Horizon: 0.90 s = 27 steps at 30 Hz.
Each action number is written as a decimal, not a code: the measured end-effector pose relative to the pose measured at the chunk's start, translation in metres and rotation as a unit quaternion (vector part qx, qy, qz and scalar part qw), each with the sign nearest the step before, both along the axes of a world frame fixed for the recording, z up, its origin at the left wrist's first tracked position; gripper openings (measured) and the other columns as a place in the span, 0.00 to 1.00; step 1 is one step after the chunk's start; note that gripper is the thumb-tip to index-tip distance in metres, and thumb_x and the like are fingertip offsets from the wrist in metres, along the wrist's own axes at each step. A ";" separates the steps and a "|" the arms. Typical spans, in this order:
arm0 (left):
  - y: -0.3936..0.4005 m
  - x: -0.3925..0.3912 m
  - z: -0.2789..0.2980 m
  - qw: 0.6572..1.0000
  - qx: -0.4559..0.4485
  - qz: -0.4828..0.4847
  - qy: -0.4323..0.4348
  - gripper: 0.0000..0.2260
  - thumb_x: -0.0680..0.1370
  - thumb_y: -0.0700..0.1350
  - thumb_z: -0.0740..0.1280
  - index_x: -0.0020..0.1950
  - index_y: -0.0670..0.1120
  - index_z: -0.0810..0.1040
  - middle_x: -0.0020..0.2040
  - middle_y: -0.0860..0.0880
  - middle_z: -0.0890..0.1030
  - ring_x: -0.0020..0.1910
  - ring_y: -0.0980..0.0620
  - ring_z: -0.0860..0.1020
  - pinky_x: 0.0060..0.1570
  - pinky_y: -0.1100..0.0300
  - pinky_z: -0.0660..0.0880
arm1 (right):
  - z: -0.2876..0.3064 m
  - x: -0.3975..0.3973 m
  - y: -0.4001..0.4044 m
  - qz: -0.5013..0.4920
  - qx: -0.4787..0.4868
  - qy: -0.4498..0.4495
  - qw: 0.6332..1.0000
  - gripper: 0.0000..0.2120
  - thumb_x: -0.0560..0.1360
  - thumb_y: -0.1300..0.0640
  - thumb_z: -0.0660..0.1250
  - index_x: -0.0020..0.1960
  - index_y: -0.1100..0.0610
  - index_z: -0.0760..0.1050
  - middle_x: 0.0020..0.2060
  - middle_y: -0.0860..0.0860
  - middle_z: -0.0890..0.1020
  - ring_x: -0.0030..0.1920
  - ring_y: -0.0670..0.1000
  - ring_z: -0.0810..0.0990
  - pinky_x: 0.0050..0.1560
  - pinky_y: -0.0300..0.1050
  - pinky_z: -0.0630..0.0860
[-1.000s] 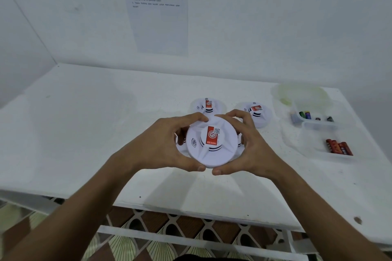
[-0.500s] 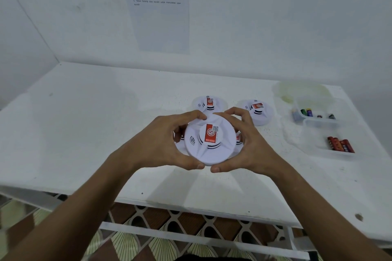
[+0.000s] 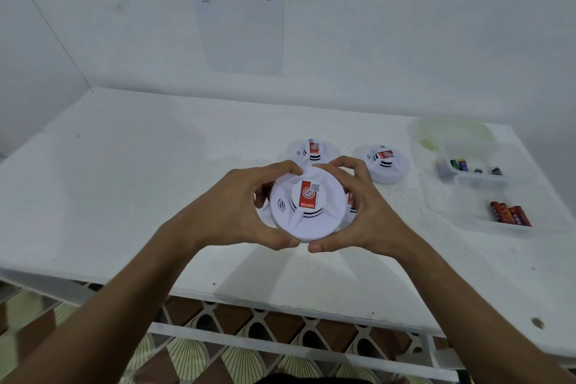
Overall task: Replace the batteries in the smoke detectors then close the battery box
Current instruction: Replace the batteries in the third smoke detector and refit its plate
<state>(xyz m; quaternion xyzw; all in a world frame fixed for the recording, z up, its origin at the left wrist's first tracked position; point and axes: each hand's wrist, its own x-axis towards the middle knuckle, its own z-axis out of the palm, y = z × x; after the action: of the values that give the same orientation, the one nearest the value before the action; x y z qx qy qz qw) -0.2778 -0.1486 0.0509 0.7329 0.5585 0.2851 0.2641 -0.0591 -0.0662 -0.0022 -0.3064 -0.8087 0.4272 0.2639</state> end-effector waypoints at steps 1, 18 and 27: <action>0.000 0.000 0.000 1.000 0.000 -0.001 -0.002 0.35 0.62 0.52 0.81 0.66 0.55 0.72 0.48 0.66 0.78 0.45 0.60 0.75 0.41 0.74 0.69 | 0.000 0.000 0.000 0.000 0.003 -0.002 1.000 0.52 0.51 0.41 0.81 0.72 0.44 0.65 0.68 0.41 0.62 0.71 0.41 0.64 0.70 0.39 0.69; 0.010 0.000 -0.002 1.000 -0.009 -0.005 -0.026 0.35 0.63 0.51 0.81 0.67 0.60 0.71 0.50 0.66 0.79 0.44 0.61 0.76 0.41 0.75 0.70 | -0.005 0.003 0.009 -0.014 0.015 0.009 1.000 0.48 0.51 0.38 0.80 0.68 0.35 0.64 0.68 0.41 0.62 0.69 0.38 0.65 0.64 0.26 0.67; 0.017 -0.001 -0.008 0.999 -0.018 0.004 -0.028 0.36 0.63 0.51 0.81 0.68 0.57 0.72 0.48 0.64 0.80 0.44 0.63 0.77 0.42 0.75 0.70 | -0.010 0.003 0.013 -0.021 0.007 0.004 1.000 0.48 0.52 0.36 0.79 0.69 0.34 0.63 0.69 0.44 0.64 0.70 0.36 0.63 0.65 0.27 0.66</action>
<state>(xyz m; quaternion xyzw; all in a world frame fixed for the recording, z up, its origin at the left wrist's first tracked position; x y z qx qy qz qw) -0.2790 -0.1319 0.0428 0.7172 0.5591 0.2967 0.2916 -0.0562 -0.0532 -0.0119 -0.3195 -0.8041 0.4172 0.2782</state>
